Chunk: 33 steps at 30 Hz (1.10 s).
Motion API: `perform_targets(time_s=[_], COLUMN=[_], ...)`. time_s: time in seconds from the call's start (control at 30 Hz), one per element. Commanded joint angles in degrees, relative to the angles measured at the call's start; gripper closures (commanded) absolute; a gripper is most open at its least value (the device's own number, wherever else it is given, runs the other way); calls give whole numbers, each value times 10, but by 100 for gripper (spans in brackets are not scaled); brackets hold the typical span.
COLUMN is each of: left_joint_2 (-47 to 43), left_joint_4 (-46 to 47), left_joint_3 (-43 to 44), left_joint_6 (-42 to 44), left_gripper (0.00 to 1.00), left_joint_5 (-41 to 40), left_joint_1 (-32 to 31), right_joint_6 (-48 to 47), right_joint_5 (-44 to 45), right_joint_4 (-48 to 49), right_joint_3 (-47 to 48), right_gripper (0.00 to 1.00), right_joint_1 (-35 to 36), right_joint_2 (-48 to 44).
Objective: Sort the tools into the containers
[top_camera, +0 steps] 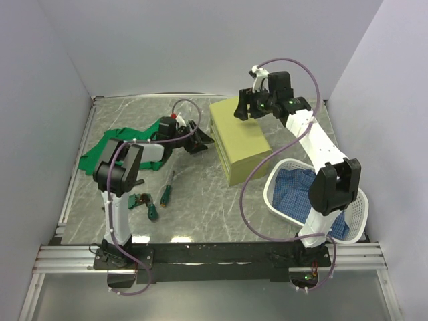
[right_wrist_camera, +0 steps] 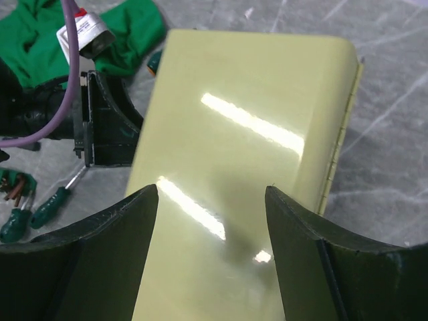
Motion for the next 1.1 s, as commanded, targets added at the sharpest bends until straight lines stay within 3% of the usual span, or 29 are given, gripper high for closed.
perform_targets(time_s=[0.0,0.2,0.43,0.53,0.73,0.93,1.07], left_joint_2=[34,86,117,128,149,165,176], left_joint_4=[35,49,202,247,231,311,353], left_joint_3=[42,74,62,62,77,77,85], left_joint_6=[-24,-36,-90,-114,-114,-139,-160], left_gripper=[36,41,47,56,59,49,49], left_joint_5=[1,16,75,93,97,144,157], left_joint_1=[-24,-45,-51,-53,-61,-63,-67], right_joint_6=[6,-4,-27,-26,-33,-42,-43], right_joint_5=[22,44,49,47,52,45,41], right_joint_4=[10,6,1,-3,-8,-10,-15], right_joint_3=[12,16,-2,-5,-16,-29,-27], right_gripper=[27,25,25,25,25,24,24], right_joint_1=[-9,11,20,21,22,22,23], right_joint_2=[5,26,34,38,46,47,54])
